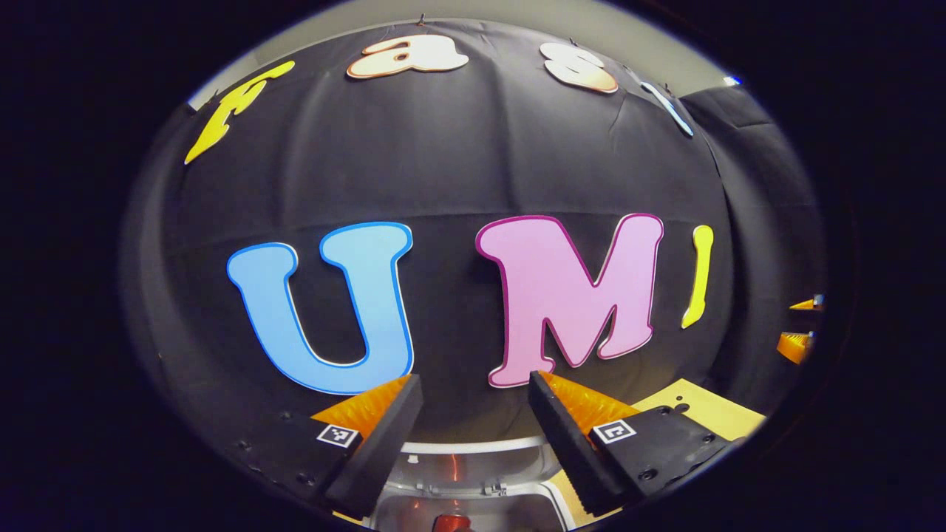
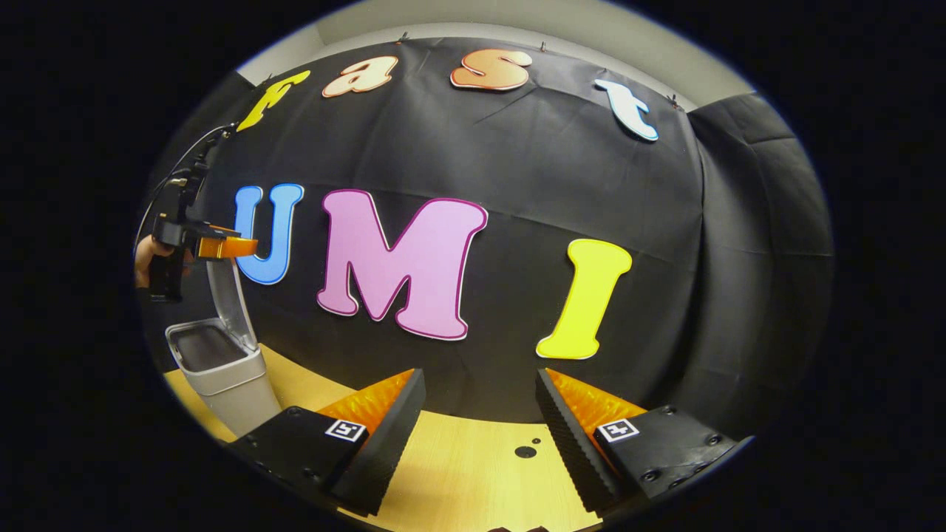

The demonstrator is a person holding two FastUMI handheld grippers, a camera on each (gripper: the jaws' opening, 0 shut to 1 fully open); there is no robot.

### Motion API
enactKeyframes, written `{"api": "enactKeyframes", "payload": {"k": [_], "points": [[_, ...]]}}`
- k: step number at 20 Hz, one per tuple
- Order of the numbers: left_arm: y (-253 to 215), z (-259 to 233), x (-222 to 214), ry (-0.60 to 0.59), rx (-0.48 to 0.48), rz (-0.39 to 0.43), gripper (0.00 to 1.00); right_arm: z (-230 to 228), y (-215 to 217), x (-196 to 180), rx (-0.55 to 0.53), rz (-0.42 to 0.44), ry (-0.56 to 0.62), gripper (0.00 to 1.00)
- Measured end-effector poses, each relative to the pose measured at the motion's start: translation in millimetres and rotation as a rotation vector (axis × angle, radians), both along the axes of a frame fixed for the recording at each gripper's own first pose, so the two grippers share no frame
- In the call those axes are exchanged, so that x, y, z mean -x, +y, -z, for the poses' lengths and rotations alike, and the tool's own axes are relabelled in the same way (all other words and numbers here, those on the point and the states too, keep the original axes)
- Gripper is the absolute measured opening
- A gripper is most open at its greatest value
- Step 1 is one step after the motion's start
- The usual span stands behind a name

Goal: Press the lid of the desktop garbage bin to open it, pick up the crumpled paper on the desktop and throw it into the bin, then pick up the pop can on the desktop and drop it into the bin, and finally close the garbage bin lid.

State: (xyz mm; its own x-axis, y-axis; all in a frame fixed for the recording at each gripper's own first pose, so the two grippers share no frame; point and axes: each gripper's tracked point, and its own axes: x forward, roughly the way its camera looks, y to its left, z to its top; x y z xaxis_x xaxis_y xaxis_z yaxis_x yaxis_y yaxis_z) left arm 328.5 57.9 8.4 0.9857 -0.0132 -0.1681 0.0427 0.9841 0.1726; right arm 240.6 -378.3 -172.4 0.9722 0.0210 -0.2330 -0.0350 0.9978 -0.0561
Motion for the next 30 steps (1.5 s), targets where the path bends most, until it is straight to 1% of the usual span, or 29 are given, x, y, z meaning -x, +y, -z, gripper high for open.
{"api": "enactKeyframes", "payload": {"k": [3, 7, 8, 9, 12, 14, 16, 19, 22, 24, 27, 29, 30], "points": [[4.0, 7.5, 25.3, 0.027, 0.031, 0.000, 0.99, 3.6, 11.6, 10.9, -0.026, -0.002, 0.012, 0.97], [6.3, 26.1, 64.2, 0.043, 0.043, -0.006, 0.99, 4.5, 21.2, 28.8, -0.030, 0.006, 0.011, 0.97], [7.3, 32.8, 74.8, 0.049, 0.044, -0.009, 0.99, 6.2, 24.1, 33.0, -0.034, 0.008, 0.017, 0.89], [8.1, 37.4, 84.6, 0.040, 0.062, -0.007, 0.99, 8.3, 26.5, 39.1, -0.039, 0.010, 0.023, 0.97], [16.2, 67.3, 114.7, 0.080, 0.112, -0.007, 0.96, 9.6, 32.2, 60.4, -0.028, 0.008, 0.032, 0.97], [27.3, 88.3, 128.3, 0.112, 0.110, -0.038, 0.95, 11.5, 34.7, 74.5, -0.014, 0.008, 0.039, 0.97], [34.9, 104.5, 138.9, 0.139, 0.098, -0.059, 0.95, 13.3, 36.2, 89.3, -0.012, 0.018, 0.046, 0.97], [36.6, 110.5, 148.0, 0.117, 0.118, -0.052, 0.96, 20.6, 36.5, 109.3, -0.022, 0.041, 0.070, 0.97], [42.0, 139.0, 158.3, 0.161, 0.122, -0.077, 0.98, 29.4, 37.0, 129.7, -0.029, 0.061, 0.102, 0.97], [44.8, 152.3, 166.2, 0.174, 0.103, -0.091, 0.99, 31.9, 36.4, 139.1, -0.024, 0.073, 0.119, 0.97], [44.5, 155.8, 170.5, 0.151, 0.044, -0.086, 0.99, 34.5, 30.1, 158.1, -0.010, 0.093, 0.132, 0.97], [44.4, 157.8, 171.4, 0.154, 0.042, -0.080, 1.00, 36.3, 28.7, 168.0, -0.012, 0.104, 0.146, 0.97], [43.8, 161.4, 172.1, 0.176, 0.047, -0.079, 0.99, 36.0, 28.1, 170.9, -0.015, 0.111, 0.149, 0.97]]}}
